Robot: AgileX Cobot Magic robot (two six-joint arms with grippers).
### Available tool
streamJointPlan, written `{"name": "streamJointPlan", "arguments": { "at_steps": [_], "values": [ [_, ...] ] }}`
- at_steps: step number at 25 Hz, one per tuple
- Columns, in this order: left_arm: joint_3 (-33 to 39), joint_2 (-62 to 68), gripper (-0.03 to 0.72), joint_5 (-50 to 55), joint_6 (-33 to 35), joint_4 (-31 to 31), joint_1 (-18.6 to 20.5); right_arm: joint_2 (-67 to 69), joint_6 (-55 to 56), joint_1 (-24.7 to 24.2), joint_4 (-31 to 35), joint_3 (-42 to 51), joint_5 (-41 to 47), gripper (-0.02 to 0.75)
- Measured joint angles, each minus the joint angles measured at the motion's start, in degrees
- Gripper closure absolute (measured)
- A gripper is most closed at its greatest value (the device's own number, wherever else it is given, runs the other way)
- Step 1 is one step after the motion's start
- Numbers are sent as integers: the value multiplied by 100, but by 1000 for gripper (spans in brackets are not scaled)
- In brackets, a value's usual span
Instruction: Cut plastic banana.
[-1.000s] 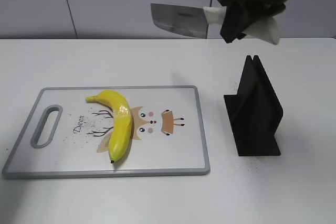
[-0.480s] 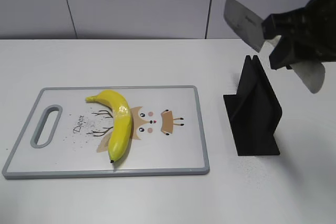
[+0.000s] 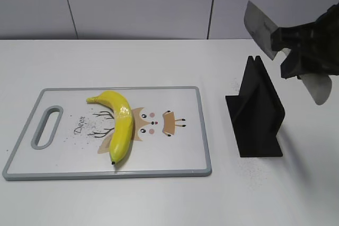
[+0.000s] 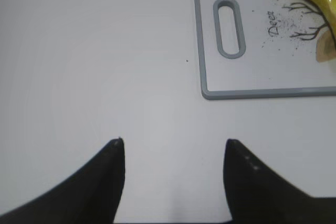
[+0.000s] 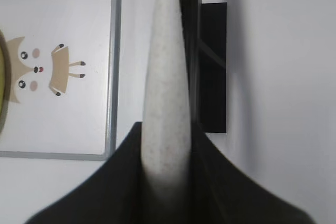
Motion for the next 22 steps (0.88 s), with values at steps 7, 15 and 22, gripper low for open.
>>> {"name": "streamJointPlan", "arguments": {
  "at_steps": [7,15,22],
  "values": [
    [240,-1522,123,-190,0,17,0,27,203,0,-334,153,-102,577],
    [274,-1793,138,-193,0,25,0,563,178,0,-352,201,-252,577],
    [274,-1793,157,-193,0,25,0,1004,171,0,-339,201,-185,577]
  ]
}}
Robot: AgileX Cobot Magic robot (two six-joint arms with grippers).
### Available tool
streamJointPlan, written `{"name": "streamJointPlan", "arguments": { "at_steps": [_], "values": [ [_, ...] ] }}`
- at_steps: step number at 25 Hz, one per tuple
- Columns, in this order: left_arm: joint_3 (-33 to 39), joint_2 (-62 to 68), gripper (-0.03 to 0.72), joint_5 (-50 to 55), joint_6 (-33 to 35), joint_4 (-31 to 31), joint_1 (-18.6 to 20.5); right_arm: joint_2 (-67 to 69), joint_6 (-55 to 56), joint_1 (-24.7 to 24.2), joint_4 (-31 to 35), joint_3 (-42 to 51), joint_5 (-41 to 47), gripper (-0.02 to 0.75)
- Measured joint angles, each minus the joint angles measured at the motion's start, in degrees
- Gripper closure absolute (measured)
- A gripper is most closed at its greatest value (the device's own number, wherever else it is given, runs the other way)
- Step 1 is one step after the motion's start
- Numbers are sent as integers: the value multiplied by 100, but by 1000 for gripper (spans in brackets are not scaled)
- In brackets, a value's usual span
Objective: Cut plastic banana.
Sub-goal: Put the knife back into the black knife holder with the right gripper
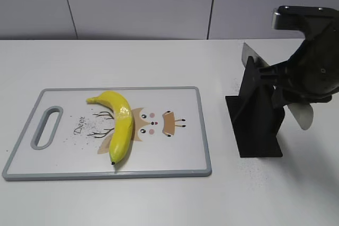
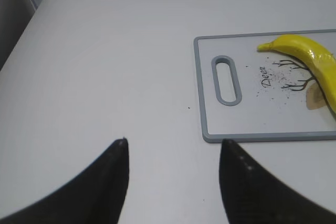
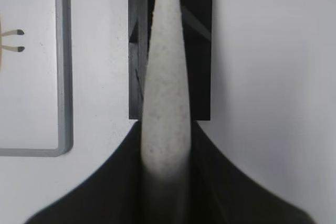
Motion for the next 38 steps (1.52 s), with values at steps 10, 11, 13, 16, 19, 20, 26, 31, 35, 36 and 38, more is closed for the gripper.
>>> {"name": "streamJointPlan", "arguments": {
  "at_steps": [10,11,13,16,19,20,26,31,35,36,38],
  "values": [
    [0,0,170,0,0,4,0,-24,-961,0,599,0,25,179],
    [0,0,170,0,0,4,0,-95,-1242,0,837,0,32,132],
    [0,0,171,0,0,4,0,-359,-1686,0,1156,0,87,94],
    [0,0,172,0,0,4,0,-1054,-2158,0,1241,53,361,84],
    [0,0,172,0,0,4,0,-1859,-2436,0,1214,455,567,83],
    [0,0,172,0,0,4,0,-2100,-2520,0,1208,674,600,83],
    [0,0,172,0,0,4,0,-3947,-3097,0,1190,1957,725,103],
    [0,0,172,1,0,4,0,-5258,-3132,0,1174,2351,973,125],
    [0,0,172,1,0,4,0,-6064,-3150,0,1132,2345,1329,142],
    [0,0,172,1,0,4,0,-6243,-3150,0,1073,2351,1507,144],
    [0,0,172,1,0,4,0,-6579,-3163,0,970,2423,1701,146]
  ]
}}
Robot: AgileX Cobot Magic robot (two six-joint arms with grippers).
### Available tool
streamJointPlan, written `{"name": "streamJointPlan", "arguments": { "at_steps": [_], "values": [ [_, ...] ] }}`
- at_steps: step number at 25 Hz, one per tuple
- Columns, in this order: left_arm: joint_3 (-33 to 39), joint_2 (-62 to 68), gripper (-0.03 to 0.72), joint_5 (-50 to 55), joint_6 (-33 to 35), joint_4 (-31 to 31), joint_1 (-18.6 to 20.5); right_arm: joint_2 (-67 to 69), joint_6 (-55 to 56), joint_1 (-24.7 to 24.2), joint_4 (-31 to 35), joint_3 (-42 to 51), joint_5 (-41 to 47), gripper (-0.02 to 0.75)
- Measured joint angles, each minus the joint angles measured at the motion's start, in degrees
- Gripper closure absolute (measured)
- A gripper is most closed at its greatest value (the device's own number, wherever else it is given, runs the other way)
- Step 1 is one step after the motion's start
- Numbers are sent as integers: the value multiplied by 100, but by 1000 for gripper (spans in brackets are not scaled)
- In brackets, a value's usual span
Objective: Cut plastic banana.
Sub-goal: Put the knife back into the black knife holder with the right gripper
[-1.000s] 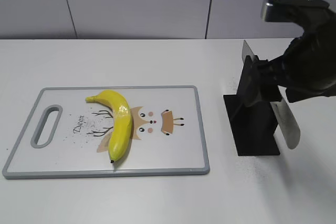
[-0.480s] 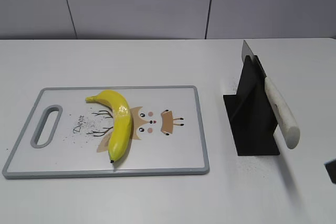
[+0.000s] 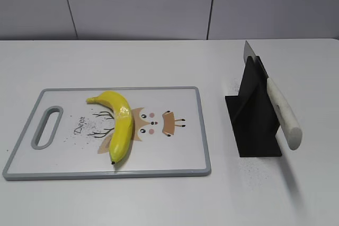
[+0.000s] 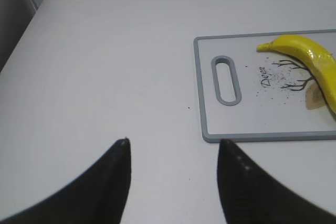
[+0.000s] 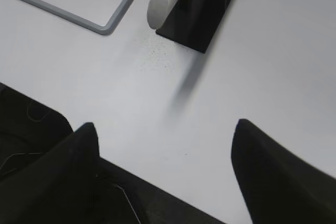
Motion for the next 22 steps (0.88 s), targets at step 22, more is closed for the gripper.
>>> {"name": "streamJointPlan", "arguments": {
  "at_steps": [22],
  "values": [
    [0,0,211,0,0,2,2,-1960,-7,-1141,-297,56,104,177]
  ]
}}
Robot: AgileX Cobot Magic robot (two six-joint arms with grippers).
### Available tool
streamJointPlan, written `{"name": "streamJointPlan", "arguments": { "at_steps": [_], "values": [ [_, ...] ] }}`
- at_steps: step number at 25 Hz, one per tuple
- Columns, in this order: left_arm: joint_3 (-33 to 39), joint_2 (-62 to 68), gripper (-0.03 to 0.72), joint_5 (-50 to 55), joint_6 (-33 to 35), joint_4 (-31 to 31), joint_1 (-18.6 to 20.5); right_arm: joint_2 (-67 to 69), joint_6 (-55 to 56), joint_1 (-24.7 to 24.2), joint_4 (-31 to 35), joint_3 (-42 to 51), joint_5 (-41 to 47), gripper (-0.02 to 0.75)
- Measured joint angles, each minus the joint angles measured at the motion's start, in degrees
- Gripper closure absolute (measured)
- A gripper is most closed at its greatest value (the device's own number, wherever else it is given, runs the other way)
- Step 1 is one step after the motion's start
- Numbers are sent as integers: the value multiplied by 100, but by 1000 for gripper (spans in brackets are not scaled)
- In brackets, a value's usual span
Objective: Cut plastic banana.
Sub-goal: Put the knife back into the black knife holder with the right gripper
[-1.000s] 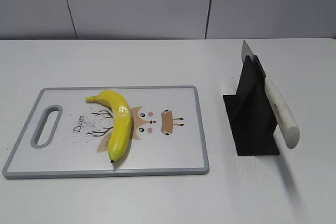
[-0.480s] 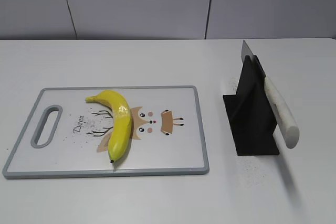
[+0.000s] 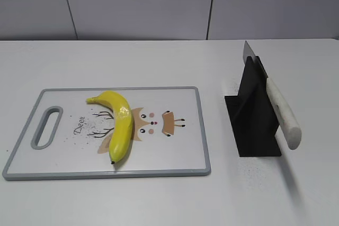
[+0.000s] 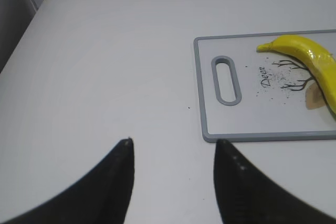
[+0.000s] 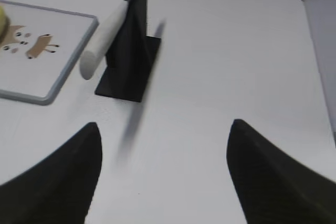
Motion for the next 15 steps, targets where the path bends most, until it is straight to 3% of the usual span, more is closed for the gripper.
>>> {"name": "streamJointPlan", "arguments": {
  "at_steps": [5,15],
  "values": [
    [0,0,213,0,0,0,0,0,0,-908,7,0,0,177],
    [0,0,213,0,0,0,0,0,0,-998,7,0,0,177]
  ]
}}
